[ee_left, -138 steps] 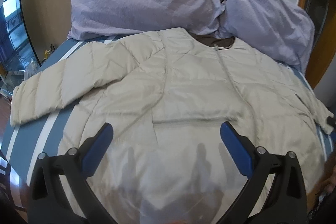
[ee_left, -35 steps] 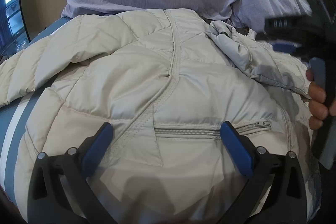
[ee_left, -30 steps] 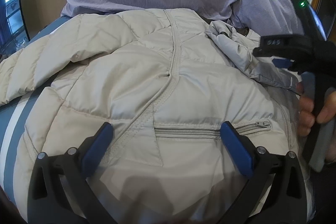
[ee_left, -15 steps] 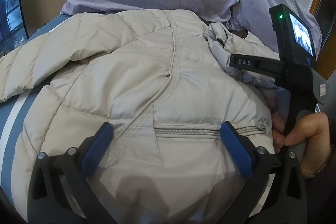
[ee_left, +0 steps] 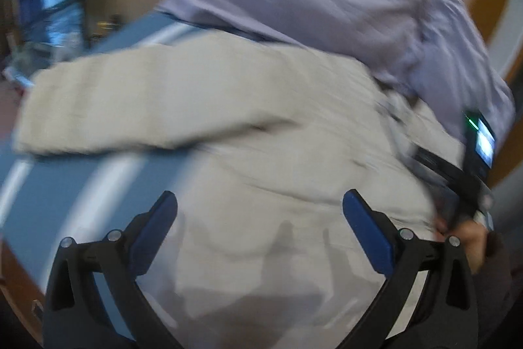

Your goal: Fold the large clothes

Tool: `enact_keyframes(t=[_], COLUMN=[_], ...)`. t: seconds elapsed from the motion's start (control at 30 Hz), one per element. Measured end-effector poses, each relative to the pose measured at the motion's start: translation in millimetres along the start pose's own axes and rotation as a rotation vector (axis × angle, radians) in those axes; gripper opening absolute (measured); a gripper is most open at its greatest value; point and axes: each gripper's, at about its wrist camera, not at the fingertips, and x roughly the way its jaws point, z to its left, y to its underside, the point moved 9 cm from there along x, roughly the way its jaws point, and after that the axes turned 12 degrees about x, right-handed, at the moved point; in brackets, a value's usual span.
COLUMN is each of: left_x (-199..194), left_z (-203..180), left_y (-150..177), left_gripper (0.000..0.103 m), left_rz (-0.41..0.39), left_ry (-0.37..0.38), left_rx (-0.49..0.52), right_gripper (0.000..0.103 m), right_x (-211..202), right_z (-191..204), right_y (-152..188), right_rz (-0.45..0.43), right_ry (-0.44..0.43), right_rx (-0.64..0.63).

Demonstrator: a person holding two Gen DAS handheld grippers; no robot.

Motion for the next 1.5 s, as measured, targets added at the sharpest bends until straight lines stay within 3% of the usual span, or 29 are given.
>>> enact_keyframes(t=[0.13, 0.27, 0.37, 0.5, 0.57, 0.73, 1.0, 1.1, 1.27, 1.5], left_x=[-3, -4, -5, -1, 7, 7, 14, 13, 15, 4], left_z=[84, 144, 187, 223, 236, 244, 242, 241, 236, 225], left_y=[-1, -2, -1, 2, 6, 14, 10, 9, 4, -20], left_gripper=[0.101, 0.101, 0.100, 0.086, 0.079, 0.076, 0.067, 0.055, 0.024, 0.017], left_rz=[0.041, 0.068, 0.077, 0.095, 0.119, 0.102, 0.082, 0.071, 0.060, 0.031], left_ry=[-0.184, -0.320, -0.366, -0.410, -0.394, -0.321, -0.331, -0.329, -0.256, -0.294], left_rx=[-0.064, -0.085, -0.156, -0.217, -0.257, -0.322, -0.302, -0.312, -0.360, -0.336], right_gripper=[0.083, 0.083, 0.083, 0.083, 0.083, 0.083, 0.083, 0.083, 0.083, 0.083], right_x=[0, -1, -1, -1, -1, -1, -2, -2, -1, -1], right_z=[0, 0, 0, 0, 0, 0, 0, 0, 0, 0], right_y=[0, -1, 0, -1, -1, -1, -1, -1, -1, -1], right_rz=[0.000, 0.001, 0.000, 0.001, 0.001, 0.001, 0.001, 0.001, 0.000, 0.000], right_ry=[-0.013, -0.020, -0.022, -0.025, -0.023, -0.023, -0.024, -0.024, -0.025, -0.023], right_rx=[0.007, 0.012, 0.016, 0.019, 0.018, 0.018, 0.019, 0.019, 0.020, 0.020])
